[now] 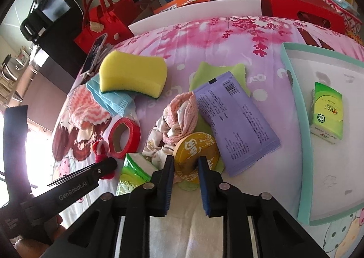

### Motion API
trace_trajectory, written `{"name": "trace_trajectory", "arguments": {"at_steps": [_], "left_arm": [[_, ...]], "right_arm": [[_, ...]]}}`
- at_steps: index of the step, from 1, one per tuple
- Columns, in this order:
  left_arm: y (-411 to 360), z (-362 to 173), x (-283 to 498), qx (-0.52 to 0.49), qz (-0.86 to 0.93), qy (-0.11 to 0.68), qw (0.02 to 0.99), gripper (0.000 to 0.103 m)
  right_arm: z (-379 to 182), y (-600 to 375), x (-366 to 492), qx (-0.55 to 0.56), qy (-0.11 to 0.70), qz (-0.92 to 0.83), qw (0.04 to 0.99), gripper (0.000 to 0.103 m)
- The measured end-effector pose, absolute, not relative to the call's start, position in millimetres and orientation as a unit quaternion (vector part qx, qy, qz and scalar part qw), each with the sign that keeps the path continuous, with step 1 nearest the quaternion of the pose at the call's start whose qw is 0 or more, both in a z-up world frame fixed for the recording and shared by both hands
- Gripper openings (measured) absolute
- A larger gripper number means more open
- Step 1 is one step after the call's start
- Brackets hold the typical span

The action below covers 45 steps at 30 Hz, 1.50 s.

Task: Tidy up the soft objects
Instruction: 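Grasp the tan compact with the right tool while the left tool grasps the red plush toy, then carry both items into the white tray and open both tools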

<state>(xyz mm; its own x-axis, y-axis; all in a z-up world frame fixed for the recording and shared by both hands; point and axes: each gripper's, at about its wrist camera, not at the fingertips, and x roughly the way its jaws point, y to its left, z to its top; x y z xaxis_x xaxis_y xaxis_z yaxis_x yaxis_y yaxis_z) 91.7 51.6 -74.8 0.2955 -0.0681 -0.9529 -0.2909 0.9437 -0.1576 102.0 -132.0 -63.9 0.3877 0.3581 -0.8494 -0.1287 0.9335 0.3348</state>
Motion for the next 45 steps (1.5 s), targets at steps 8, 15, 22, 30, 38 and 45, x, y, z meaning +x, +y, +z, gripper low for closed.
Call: {"name": "trace_trajectory", "arguments": {"at_steps": [8,15,22,30,38,45], "left_arm": [[55.2,-70.3,91.3,-0.160,0.071,0.582,0.795,0.025],[59.7,-64.4,88.9,-0.166,0.080,0.570,0.800,0.025],[60.8,-50.6,84.0,-0.158,0.089,0.552,0.814,0.025],[57.6,-21.9,81.8,-0.146,0.092,0.521,0.836,0.025],[29.5,-3.9,86.2,-0.121,0.078,0.494,0.858,0.025],[-21.8,13.1,97.2,-0.096,0.031,0.482,0.870,0.025]], "right_arm": [[-62.9,-143.2,102.2,0.139,0.528,0.151,0.824,0.016],[-57.2,-149.8,100.2,0.150,0.518,0.148,0.829,0.014],[-35.4,-158.1,93.7,0.157,0.487,0.147,0.847,0.013],[-10.4,-165.6,90.0,0.148,0.450,0.131,0.871,0.013],[3.3,-189.1,88.1,0.137,0.428,0.079,0.890,0.013],[8.9,-222.8,87.6,0.137,0.415,0.020,0.899,0.013]]}}
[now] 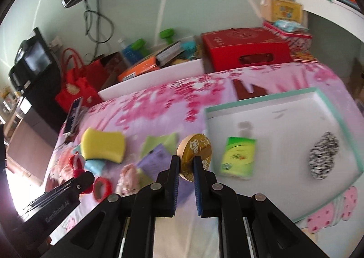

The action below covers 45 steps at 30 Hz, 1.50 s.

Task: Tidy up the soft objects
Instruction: 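Carry both items into the white tray and open both tools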

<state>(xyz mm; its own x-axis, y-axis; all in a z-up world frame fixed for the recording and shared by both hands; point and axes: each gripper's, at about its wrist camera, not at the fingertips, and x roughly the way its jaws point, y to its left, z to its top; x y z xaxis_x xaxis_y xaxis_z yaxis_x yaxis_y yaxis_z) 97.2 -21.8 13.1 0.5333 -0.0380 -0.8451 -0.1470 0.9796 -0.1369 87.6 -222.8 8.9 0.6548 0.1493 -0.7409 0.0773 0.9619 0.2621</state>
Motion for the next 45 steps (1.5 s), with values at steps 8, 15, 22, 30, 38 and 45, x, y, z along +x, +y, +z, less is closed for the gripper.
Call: {"name": "trace_trajectory", "arguments": {"at_steps": [8,15,22,30,38,45], "left_arm": [[-69.1,16.5,103.1,-0.078,-0.015,0.479,0.874,0.025],[-137.1,8.4,98.1,-0.030,-0.093,0.476,0.874,0.025],[-185.2,-3.8,89.8,0.014,-0.155,0.475,0.866,0.025],[-215.0,-19.2,79.3,0.025,-0.209,0.489,0.846,0.025],[-224.2,-31.1,76.6,0.040,-0.214,0.499,0.839,0.026],[-224.5,-32.2,77.4,0.043,-0.212,0.496,0.841,0.036]], "right_arm": [[3.5,-272.0,83.3,0.148,0.416,-0.055,0.896,0.013],[4.4,-318.9,69.3,0.157,0.410,-0.126,0.890,0.013],[3.1,-363.7,49.9,0.181,0.396,-0.190,0.880,0.013],[1.0,-386.8,37.1,0.198,0.388,-0.233,0.870,0.013],[-10.4,-392.1,38.6,0.204,0.406,-0.238,0.858,0.014],[-13.7,-393.6,38.6,0.207,0.412,-0.246,0.853,0.018]]}}
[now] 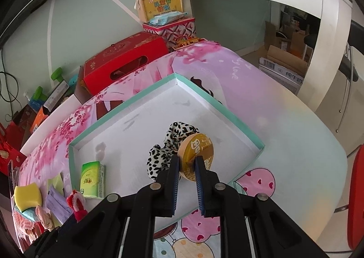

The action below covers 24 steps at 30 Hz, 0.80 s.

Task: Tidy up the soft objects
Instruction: 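Carry both items into the white tray and open both tools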

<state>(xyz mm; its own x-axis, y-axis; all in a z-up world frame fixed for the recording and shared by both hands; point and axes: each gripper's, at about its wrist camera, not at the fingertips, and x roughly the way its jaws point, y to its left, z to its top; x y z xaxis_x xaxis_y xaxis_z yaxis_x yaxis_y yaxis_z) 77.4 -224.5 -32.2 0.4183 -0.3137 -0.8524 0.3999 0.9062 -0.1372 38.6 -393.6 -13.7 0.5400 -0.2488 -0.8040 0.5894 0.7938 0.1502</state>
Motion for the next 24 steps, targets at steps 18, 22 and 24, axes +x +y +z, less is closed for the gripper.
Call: {"name": "trace_trajectory", "arguments": {"at_steps": [18,22,24], "left_arm": [[-205.8,-19.9,85.8,0.026,-0.181,0.476,0.860,0.083],[-191.6,-17.8,92.9,0.006,-0.156,0.472,0.868,0.086],[-183.9,-17.8,96.4,-0.002,-0.137,0.473,0.871,0.086]], "right_arm": [[-16.4,-382.2,48.1,0.181,0.425,-0.237,0.855,0.077],[-16.4,-379.8,49.7,0.167,0.426,-0.238,0.856,0.090],[-16.6,-379.0,50.7,0.164,0.427,-0.237,0.857,0.094]]}}
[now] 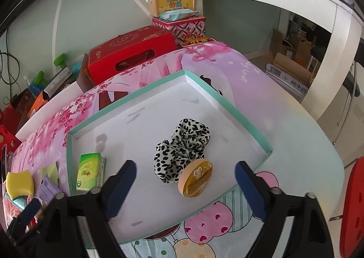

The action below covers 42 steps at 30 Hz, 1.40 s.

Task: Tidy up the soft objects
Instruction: 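Carry both items into the white tray and open both tools, then withdraw both tools from the tray toward the remaining items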

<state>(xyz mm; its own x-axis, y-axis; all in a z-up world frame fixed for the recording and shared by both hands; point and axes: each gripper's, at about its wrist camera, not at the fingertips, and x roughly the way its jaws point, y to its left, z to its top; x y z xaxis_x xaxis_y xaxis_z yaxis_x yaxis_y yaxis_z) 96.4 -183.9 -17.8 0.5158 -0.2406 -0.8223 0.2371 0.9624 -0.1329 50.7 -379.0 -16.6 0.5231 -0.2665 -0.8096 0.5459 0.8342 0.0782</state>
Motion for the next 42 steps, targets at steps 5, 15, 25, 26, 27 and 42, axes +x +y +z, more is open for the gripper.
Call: {"name": "trace_trajectory", "arguments": {"at_steps": [5,15,25,26,27,42], "left_arm": [[-162.8,-17.1,104.2,-0.022,-0.092,0.468,0.879,0.093],[-131.9,-18.4,114.4,-0.043,-0.035,0.463,0.885,0.098],[-119.0,-10.6,118.1,-0.054,-0.021,0.450,0.891,0.098],[-116.7,-9.1,118.0,-0.055,-0.018,0.448,0.892,0.098],[-114.6,-8.1,118.4,-0.055,-0.014,0.446,0.893,0.098],[-73.6,19.7,139.1,-0.097,0.018,0.414,0.905,0.098]], "right_arm": [[-17.4,-374.2,53.6,0.151,0.429,-0.231,0.860,0.103],[-19.9,-365.5,57.7,0.158,0.425,-0.204,0.868,0.103],[-13.4,-346.5,64.1,0.162,0.397,-0.176,0.886,0.103],[-12.7,-342.3,65.8,0.158,0.393,-0.171,0.890,0.103],[-12.0,-339.6,67.1,0.155,0.390,-0.167,0.892,0.103],[-1.6,-309.8,80.4,0.182,0.343,-0.075,0.919,0.103]]}}
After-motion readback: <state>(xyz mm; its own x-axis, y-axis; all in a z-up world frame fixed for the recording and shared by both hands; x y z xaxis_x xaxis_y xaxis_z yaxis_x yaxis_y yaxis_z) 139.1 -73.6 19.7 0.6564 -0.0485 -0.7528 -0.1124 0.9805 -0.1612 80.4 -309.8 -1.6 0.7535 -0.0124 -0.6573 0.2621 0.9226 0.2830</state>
